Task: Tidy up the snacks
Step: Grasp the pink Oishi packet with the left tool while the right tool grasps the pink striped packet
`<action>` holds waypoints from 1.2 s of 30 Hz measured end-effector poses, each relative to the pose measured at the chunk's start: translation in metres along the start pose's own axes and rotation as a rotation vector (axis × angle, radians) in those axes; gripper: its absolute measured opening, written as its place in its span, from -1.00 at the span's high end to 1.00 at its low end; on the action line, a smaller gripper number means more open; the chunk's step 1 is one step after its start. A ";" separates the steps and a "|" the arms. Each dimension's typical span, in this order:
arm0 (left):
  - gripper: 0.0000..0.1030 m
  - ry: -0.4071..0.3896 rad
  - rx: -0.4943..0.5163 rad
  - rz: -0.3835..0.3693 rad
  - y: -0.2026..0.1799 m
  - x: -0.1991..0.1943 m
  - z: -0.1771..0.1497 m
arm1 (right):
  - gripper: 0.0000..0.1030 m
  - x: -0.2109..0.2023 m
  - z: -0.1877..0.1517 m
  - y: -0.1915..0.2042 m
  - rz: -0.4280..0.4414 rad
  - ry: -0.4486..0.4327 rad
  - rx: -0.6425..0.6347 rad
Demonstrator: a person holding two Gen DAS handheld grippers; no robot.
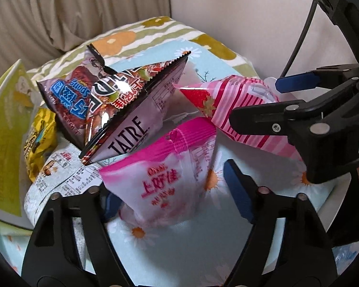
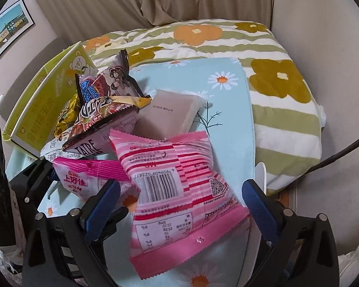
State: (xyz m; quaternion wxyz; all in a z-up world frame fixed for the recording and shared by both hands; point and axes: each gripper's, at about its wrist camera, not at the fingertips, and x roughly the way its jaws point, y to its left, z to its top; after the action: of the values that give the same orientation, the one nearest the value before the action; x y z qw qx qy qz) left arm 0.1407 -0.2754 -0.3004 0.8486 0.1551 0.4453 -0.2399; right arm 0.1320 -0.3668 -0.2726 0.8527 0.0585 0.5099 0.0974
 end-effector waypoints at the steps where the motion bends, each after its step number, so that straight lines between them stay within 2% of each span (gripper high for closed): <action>1: -0.28 0.010 0.001 0.001 0.001 0.003 0.001 | -0.96 0.001 0.000 -0.001 0.001 0.003 0.001; 7: -0.12 0.049 0.019 0.010 0.002 0.016 0.002 | -0.96 0.003 -0.002 -0.008 0.008 0.014 0.024; 11: 0.09 0.064 0.035 0.009 0.002 0.023 0.003 | -0.96 0.004 -0.002 -0.013 0.013 0.019 0.036; 17: 0.19 0.066 0.067 0.017 0.002 0.020 0.003 | -0.88 0.009 -0.003 -0.013 0.024 0.030 0.025; 25: 0.20 0.064 0.055 0.016 0.005 0.005 -0.001 | -0.61 0.022 -0.002 -0.008 0.044 0.061 -0.011; 31: 0.20 0.050 0.033 0.003 0.007 -0.007 -0.001 | -0.27 0.017 -0.004 -0.004 0.048 0.052 -0.017; 36: 0.21 0.033 0.021 -0.007 0.009 -0.020 0.000 | -0.12 0.004 -0.004 0.000 0.052 0.028 -0.010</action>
State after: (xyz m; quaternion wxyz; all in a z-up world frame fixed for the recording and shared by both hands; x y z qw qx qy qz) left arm 0.1359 -0.2626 -0.2832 0.8385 0.1665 0.4574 -0.2449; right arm 0.1303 -0.3655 -0.2780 0.8430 0.0664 0.5195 0.1229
